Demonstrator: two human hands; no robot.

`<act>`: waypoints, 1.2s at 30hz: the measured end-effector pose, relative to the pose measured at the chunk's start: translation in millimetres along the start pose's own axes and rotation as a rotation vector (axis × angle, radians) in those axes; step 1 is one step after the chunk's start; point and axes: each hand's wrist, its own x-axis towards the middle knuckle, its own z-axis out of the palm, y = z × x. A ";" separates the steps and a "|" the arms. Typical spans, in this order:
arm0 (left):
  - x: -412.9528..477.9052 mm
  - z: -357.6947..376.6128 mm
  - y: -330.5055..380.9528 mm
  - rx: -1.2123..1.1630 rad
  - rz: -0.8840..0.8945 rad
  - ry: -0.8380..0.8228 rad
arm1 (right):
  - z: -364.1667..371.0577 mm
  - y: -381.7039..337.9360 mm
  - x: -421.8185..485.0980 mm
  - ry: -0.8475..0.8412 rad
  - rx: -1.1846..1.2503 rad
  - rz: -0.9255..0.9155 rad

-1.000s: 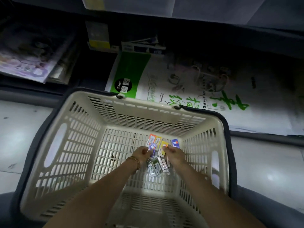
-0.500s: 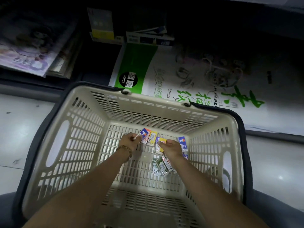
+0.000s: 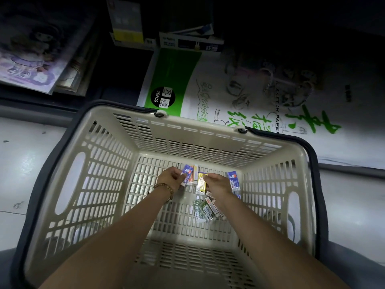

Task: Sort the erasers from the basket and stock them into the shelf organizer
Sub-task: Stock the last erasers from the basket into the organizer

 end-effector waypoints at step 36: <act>-8.9 -19.6 -9.5 -0.145 0.007 -0.204 | 25.4 -21.1 -14.6 -0.322 0.181 0.119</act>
